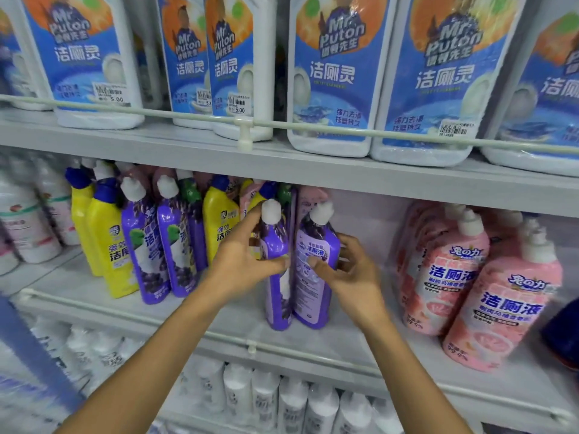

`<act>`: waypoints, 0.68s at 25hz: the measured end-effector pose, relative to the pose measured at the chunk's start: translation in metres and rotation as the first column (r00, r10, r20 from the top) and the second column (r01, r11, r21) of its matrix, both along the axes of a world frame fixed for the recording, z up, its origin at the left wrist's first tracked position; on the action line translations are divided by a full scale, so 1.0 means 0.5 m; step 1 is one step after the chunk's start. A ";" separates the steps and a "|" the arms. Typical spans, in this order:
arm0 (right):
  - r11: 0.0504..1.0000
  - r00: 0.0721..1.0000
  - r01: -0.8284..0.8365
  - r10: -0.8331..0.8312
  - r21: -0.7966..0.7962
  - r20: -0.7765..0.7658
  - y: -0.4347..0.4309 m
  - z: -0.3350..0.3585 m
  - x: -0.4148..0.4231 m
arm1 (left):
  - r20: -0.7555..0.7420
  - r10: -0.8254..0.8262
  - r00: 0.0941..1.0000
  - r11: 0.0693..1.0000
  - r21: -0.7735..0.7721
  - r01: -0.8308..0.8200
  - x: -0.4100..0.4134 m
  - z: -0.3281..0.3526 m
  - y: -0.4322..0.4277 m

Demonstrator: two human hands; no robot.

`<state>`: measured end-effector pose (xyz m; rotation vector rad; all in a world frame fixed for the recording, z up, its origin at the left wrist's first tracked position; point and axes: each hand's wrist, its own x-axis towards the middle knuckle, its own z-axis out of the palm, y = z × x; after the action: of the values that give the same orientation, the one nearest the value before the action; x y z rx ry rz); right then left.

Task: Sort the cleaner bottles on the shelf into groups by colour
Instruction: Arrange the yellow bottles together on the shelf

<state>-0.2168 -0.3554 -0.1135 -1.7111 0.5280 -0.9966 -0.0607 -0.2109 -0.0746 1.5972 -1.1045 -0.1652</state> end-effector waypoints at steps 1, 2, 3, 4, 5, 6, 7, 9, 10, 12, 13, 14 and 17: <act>1.000 1.000 -0.023 0.023 -0.001 0.006 0.021 -0.005 0.025 | 0.019 0.010 1.000 1.000 0.013 -0.011 0.010 0.004 0.034; 0.999 0.999 -0.041 0.041 0.005 0.016 0.043 -0.010 0.055 | 0.053 0.028 0.998 0.999 0.037 -0.030 0.022 0.009 0.063; 0.998 0.998 -0.056 0.056 0.002 0.023 0.067 -0.014 0.088 | 0.096 0.058 0.994 0.996 0.056 -0.064 0.039 0.011 0.088; 0.998 0.998 -0.056 0.056 -0.017 0.027 0.092 -0.018 0.122 | 0.128 0.098 0.987 0.993 0.059 -0.106 0.055 0.012 0.110; 0.998 0.998 -0.050 0.051 -0.037 0.036 0.115 -0.022 0.156 | 0.143 0.148 0.979 0.986 0.057 -0.157 0.073 0.011 0.130; 0.997 0.998 -0.050 0.052 -0.057 0.046 0.139 -0.024 0.186 | 0.142 0.197 0.970 0.978 0.046 -0.205 0.087 0.010 0.150; 0.996 0.996 -0.059 0.063 -0.073 0.055 0.160 -0.026 0.214 | 0.144 0.249 0.958 0.966 0.033 -0.256 0.098 0.008 0.170; 0.992 0.995 -0.081 0.086 -0.100 0.051 0.197 -0.025 0.262 | 0.163 0.332 0.929 0.941 0.007 -0.337 0.128 0.003 0.205; 0.990 0.995 -0.087 0.092 -0.114 0.042 0.209 -0.023 0.279 | 0.162 0.354 0.921 0.933 0.009 -0.361 0.141 0.003 0.219; 0.986 0.993 -0.112 0.116 -0.124 0.022 0.224 -0.018 0.295 | 0.134 0.361 0.923 0.931 0.014 -0.366 0.159 -0.004 0.244; 0.984 0.990 -0.138 0.140 -0.110 0.012 0.228 -0.018 0.299 | 0.131 0.361 0.923 0.930 0.014 -0.366 0.167 -0.010 0.255; 0.981 0.986 -0.166 0.168 -0.100 0.009 0.230 -0.019 0.300 | 0.126 0.368 0.921 0.928 0.010 -0.372 0.174 -0.016 0.265; 0.975 0.983 -0.178 0.181 -0.133 0.011 0.236 -0.021 0.303 | 0.133 0.395 0.909 0.916 0.011 -0.400 0.186 -0.023 0.279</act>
<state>-0.0654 -0.2376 -0.1238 -1.8265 0.2917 -0.9363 0.0323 -0.0716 -0.0861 1.8531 -0.8505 0.1925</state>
